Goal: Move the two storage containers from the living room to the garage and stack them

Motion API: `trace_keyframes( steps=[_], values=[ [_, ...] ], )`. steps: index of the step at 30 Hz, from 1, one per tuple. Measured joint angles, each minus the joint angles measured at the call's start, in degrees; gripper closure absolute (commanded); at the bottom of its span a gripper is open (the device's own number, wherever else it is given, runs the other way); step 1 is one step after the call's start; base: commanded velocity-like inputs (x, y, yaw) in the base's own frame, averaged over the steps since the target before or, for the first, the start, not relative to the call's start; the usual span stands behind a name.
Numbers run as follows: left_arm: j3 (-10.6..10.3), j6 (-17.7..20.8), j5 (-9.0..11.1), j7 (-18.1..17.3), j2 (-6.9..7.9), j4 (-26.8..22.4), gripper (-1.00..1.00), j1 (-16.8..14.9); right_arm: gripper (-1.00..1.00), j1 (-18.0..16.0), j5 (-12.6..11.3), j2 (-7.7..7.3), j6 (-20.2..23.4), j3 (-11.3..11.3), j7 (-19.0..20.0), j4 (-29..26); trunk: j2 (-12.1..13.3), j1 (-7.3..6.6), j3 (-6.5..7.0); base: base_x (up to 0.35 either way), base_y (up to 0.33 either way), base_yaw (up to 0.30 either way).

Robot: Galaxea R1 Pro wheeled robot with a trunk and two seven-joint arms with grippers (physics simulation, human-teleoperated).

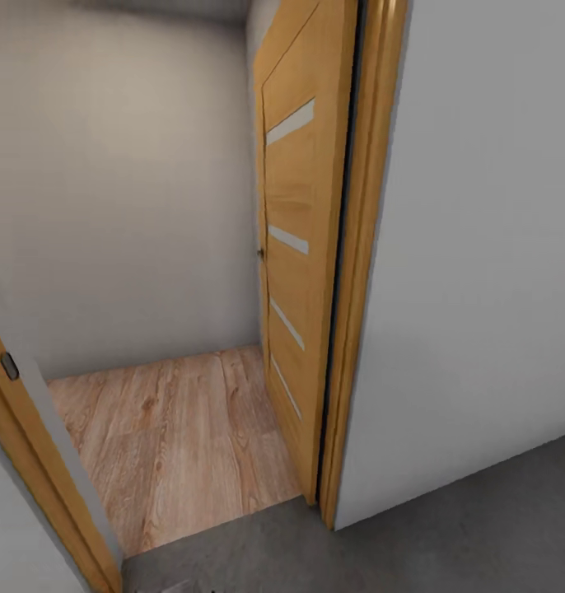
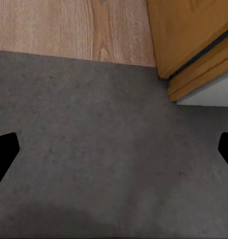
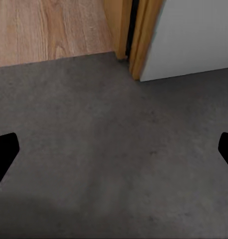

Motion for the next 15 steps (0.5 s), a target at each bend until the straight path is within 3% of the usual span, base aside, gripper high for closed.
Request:
trace_keyframes(
  steps=[1, 2, 3, 4, 9, 15],
  values=[
    [-0.01, 1.98, 0.02, 0.9, 0.0, -1.23, -1.0, -0.28, -1.0, -0.35, 0.75, 0.74, 0.79, 0.0, -0.36, -0.8, 0.0, 0.0, -0.02, 0.0, 0.0, 0.29],
    [-0.03, 7.62, 0.07, 2.89, 0.01, -5.19, -1.0, -0.75, -1.0, -1.62, 3.06, 2.52, 2.73, -0.01, -1.24, -2.78, 0.0, 0.0, -0.02, 0.0, 0.0, 0.29],
    [-0.03, 9.52, 0.08, 3.41, 0.02, -6.87, -1.0, -0.88, -1.0, -2.08, 3.86, 3.19, 3.39, -0.03, -1.5, -3.56, 0.0, 0.0, -0.05, 0.0, 0.0, 0.29],
    [-0.05, 14.62, 0.11, 4.54, -0.07, -12.12, -1.0, -1.33, -1.0, -3.35, 6.46, 5.35, 6.05, 0.0, -2.18, -5.47, 0.0, 0.0, -0.05, 0.0, 0.0, 0.29],
    [-0.04, 20.92, 0.02, 5.51, -0.14, -20.89, -1.0, -2.8, -1.0, -6.13, 8.71, 5.48, 10.93, 0.0, -2.57, -10.84, 0.0, 0.0, -0.19, 0.0, 0.0, 0.28],
    [-0.04, 25.22, -0.06, 5.65, -0.07, -20.25, -1.0, -4.51, -1.0, -7.68, 8.85, 5.48, 15.35, 0.01, -2.62, -19.77, 0.0, 0.0, -0.41, 0.0, 0.0, 0.265]
  ],
)
